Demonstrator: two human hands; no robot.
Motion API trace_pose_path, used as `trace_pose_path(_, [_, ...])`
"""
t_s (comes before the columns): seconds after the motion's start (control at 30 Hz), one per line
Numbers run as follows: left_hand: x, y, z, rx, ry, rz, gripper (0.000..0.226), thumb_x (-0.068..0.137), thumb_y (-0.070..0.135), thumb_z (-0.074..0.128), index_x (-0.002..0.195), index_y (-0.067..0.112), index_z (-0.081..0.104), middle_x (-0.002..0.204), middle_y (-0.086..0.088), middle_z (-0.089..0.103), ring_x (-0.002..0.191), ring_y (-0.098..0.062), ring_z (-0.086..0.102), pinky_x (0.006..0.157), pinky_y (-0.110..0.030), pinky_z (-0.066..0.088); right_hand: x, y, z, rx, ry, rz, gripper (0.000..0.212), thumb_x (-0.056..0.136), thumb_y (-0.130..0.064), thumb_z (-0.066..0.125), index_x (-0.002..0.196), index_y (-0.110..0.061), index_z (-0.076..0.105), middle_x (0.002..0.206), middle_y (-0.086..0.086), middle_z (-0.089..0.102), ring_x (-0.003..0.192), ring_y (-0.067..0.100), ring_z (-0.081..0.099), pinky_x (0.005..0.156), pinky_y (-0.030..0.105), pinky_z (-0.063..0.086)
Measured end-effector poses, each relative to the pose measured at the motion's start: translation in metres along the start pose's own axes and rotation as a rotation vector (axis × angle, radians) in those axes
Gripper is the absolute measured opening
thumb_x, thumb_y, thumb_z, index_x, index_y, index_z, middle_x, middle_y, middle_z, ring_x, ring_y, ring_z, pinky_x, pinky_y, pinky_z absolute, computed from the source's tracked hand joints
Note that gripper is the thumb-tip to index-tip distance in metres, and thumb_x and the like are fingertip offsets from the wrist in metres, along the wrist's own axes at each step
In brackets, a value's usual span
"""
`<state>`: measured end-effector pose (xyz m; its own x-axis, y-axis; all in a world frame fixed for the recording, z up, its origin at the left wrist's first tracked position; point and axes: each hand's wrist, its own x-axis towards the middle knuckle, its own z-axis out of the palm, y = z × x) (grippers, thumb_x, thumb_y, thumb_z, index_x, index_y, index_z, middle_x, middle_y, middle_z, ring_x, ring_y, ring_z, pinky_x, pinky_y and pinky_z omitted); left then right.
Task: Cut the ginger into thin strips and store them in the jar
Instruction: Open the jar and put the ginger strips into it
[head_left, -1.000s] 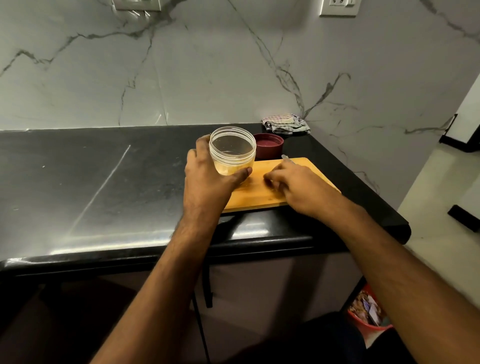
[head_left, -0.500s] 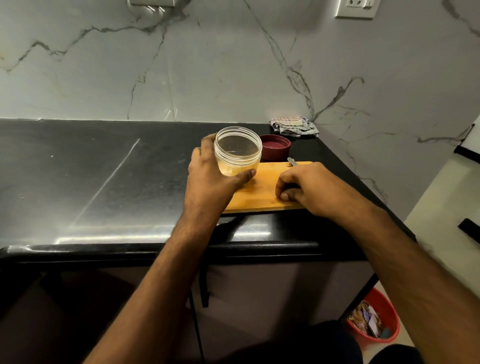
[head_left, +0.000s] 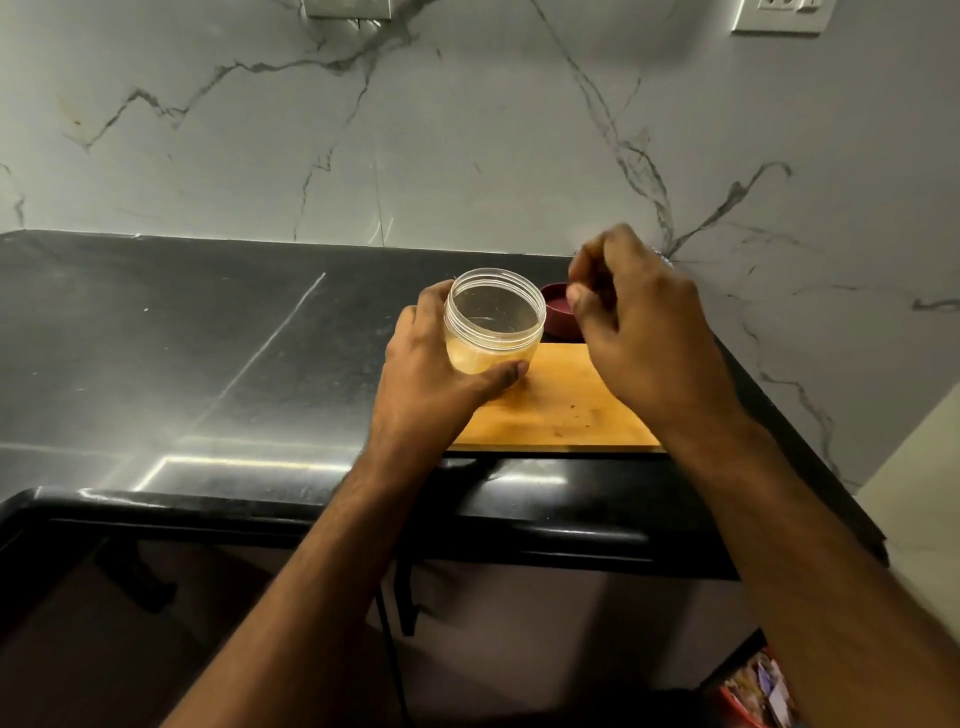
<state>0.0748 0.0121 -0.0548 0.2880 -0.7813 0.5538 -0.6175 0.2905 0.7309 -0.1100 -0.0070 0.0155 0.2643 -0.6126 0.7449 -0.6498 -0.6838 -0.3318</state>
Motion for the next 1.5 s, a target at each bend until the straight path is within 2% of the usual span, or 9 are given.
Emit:
trace_pose_path(0.1, [0.000, 0.000, -0.001, -0.003, 0.004, 0.007, 0.092, 0.059, 0.054, 0.091, 0.137, 0.040, 0.043, 0.129, 0.013, 0.053, 0.118, -0.008, 0.055, 0.098, -0.040, 0.053, 0.014, -0.014, 0.016, 0.068, 0.033, 0.019, 0.018, 0.089, -0.021, 0.066, 0.100, -0.019, 0.051, 0.087, -0.010, 0.057, 0.075, 0.001, 0.057, 0.068, 0.009, 0.047])
trace_pose_path(0.23, [0.000, 0.000, -0.001, 0.003, 0.002, 0.024, 0.091, 0.060, 0.051, 0.091, 0.137, 0.041, 0.043, 0.126, 0.011, 0.054, 0.116, -0.010, 0.056, 0.096, -0.040, 0.053, 0.018, -0.015, 0.032, 0.023, -0.198, 0.057, 0.022, 0.092, -0.011, 0.060, 0.111, -0.020, 0.061, 0.102, -0.005, 0.068, 0.093, 0.007, 0.063, 0.083, 0.023, 0.053])
trace_pose_path(0.4, [0.001, -0.002, -0.002, 0.003, 0.090, 0.023, 0.089, 0.061, 0.048, 0.092, 0.137, 0.036, 0.047, 0.127, 0.009, 0.055, 0.116, -0.009, 0.055, 0.097, -0.038, 0.052, 0.007, -0.003, 0.004, 0.005, 0.017, 0.082, 0.014, 0.091, -0.015, 0.062, 0.103, -0.020, 0.067, 0.100, -0.008, 0.066, 0.089, 0.003, 0.058, 0.079, 0.014, 0.047])
trace_pose_path(0.53, [0.003, -0.005, -0.005, -0.053, 0.181, -0.016, 0.086, 0.062, 0.056, 0.089, 0.134, 0.035, 0.048, 0.127, 0.011, 0.058, 0.118, -0.007, 0.055, 0.095, -0.038, 0.054, -0.013, 0.025, 0.003, -0.116, -0.284, 0.316, 0.019, 0.095, -0.024, 0.057, 0.110, -0.029, 0.068, 0.107, -0.005, 0.068, 0.092, 0.009, 0.059, 0.081, 0.022, 0.044])
trace_pose_path(0.7, [0.001, -0.005, -0.006, -0.054, 0.178, -0.046, 0.087, 0.060, 0.059, 0.089, 0.132, 0.034, 0.048, 0.125, 0.012, 0.059, 0.117, -0.006, 0.056, 0.094, -0.037, 0.055, -0.044, 0.020, 0.017, -0.244, -0.589, 0.281, 0.029, 0.100, -0.028, 0.042, 0.119, -0.034, 0.062, 0.110, 0.004, 0.065, 0.097, 0.023, 0.059, 0.087, 0.039, 0.051])
trace_pose_path(0.93, [0.001, -0.007, -0.006, -0.043, 0.159, -0.049, 0.088, 0.060, 0.062, 0.087, 0.133, 0.034, 0.048, 0.126, 0.010, 0.059, 0.117, -0.008, 0.056, 0.095, -0.037, 0.055, -0.030, 0.011, 0.026, 0.125, -0.407, 0.219, 0.020, 0.096, -0.021, 0.055, 0.103, -0.027, 0.071, 0.093, -0.011, 0.070, 0.085, 0.004, 0.065, 0.084, 0.028, 0.053])
trace_pose_path(1.1, [0.001, -0.008, -0.007, -0.036, 0.167, -0.051, 0.087, 0.059, 0.061, 0.088, 0.132, 0.034, 0.049, 0.124, 0.010, 0.060, 0.116, -0.008, 0.057, 0.094, -0.037, 0.054, -0.034, 0.015, 0.028, 0.108, -0.756, -0.045, 0.032, 0.097, -0.015, 0.049, 0.123, -0.027, 0.064, 0.128, -0.015, 0.056, 0.114, 0.007, 0.051, 0.099, 0.028, 0.044])
trace_pose_path(1.23, [0.001, -0.006, -0.006, -0.014, 0.134, -0.029, 0.091, 0.059, 0.066, 0.086, 0.135, 0.035, 0.047, 0.128, 0.012, 0.058, 0.119, -0.009, 0.056, 0.095, -0.039, 0.055, -0.034, 0.030, -0.005, 0.037, -0.809, -0.055, 0.042, 0.092, -0.001, 0.052, 0.119, -0.030, 0.066, 0.124, -0.019, 0.059, 0.115, 0.001, 0.052, 0.103, 0.021, 0.041])
trace_pose_path(1.5, [-0.001, 0.004, -0.004, -0.012, 0.052, 0.018, 0.091, 0.059, 0.063, 0.089, 0.136, 0.032, 0.050, 0.129, 0.012, 0.058, 0.117, -0.006, 0.057, 0.094, -0.039, 0.055, -0.036, 0.048, -0.035, -0.125, -0.536, 0.227, 0.014, 0.088, -0.018, 0.068, 0.096, -0.028, 0.074, 0.097, -0.012, 0.060, 0.084, 0.000, 0.053, 0.069, 0.005, 0.033])
